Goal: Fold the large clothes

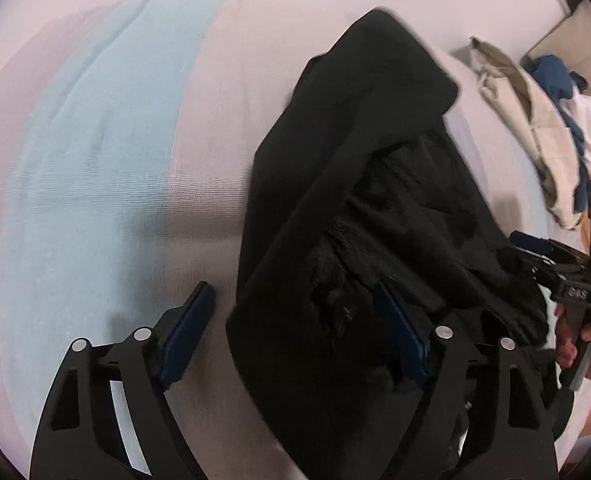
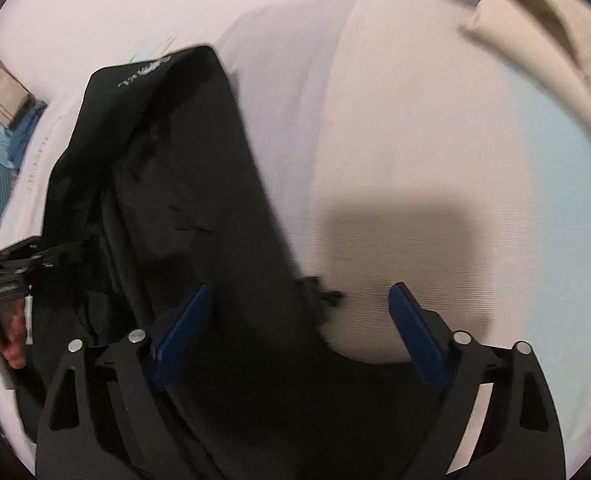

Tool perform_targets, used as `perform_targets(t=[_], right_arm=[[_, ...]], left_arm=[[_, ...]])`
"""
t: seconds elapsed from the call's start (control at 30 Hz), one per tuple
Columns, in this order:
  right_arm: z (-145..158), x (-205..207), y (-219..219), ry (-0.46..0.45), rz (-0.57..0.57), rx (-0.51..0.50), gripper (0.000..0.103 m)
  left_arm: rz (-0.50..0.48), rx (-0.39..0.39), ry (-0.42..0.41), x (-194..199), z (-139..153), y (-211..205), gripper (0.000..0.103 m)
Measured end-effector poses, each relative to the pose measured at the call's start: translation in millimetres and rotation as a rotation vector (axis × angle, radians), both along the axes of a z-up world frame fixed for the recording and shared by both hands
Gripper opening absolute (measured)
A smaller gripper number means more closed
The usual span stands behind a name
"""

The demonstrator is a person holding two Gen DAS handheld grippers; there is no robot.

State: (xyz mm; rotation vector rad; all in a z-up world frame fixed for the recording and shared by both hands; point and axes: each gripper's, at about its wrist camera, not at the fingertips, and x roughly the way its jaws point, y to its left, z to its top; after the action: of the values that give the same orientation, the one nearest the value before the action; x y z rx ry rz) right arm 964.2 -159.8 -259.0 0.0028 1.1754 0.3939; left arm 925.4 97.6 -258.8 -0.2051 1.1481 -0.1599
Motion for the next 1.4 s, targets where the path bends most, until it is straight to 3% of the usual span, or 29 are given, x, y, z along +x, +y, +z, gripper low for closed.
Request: perform_targets(t=[0.1,0.17,0.2,0.23,0.27,0.4,0.43,0.73,0.87,1.23,1.4], right_arm=[[-3.7,-1.9,6.5,-0.010,-0.023,-0.053,0.077],[-0.4,-1.7,4.4,-0.012,-0.057,-0.062,0.045],[2.6,-1.3,2.4,0.003,-0.062,-0.020,0.038],[4.9,-1.9,1.6,0.012,-0.060,-0.003,0.026],[8.2,-3.2,2.4,0.008,-0.060,-0.007,0.024],[20.4,-12.6,11.0,-0.008,-0.021,-0.012,0.020],[24.4,-15.8,12.7,-0.012,-0.016,-0.012,0.016],[65.2,-60.9,14.6,-0.080,-0.022,0.007,0.015],[85.3,-94.8,9.3,-0.150,-0.008,-0.034,0.015],[135.8,-208.4,-38.4,-0.308,-0.006,-0.004,0.015],[126.5,-264.8,-54.0,-0.322,-0.015,-0.015,0.015]], left_arm=[[-0.003,0.041,0.017,4.7,-6.7,-4.1,0.070],[-0.009,0.083,0.015,5.5,-5.6,-6.1,0.056],[-0.002,0.084,0.008,4.8,-3.4,-3.7,0.042],[0.002,0.066,0.000,5.6,-0.8,-2.2,0.034],[0.009,0.048,-0.009,3.6,2.6,1.1,0.028],[-0.015,0.071,-0.081,-8.4,19.2,-4.2,0.015],[-0.022,0.084,-0.096,-11.1,23.7,-7.4,0.015],[-0.068,0.110,-0.191,-41.3,67.9,-16.4,0.013],[-0.104,0.140,-0.246,-63.0,89.3,-20.9,0.013],[-0.137,0.157,-0.355,-177.9,127.3,-28.1,0.013],[-0.156,0.194,-0.405,-233.6,126.1,-40.5,0.013]])
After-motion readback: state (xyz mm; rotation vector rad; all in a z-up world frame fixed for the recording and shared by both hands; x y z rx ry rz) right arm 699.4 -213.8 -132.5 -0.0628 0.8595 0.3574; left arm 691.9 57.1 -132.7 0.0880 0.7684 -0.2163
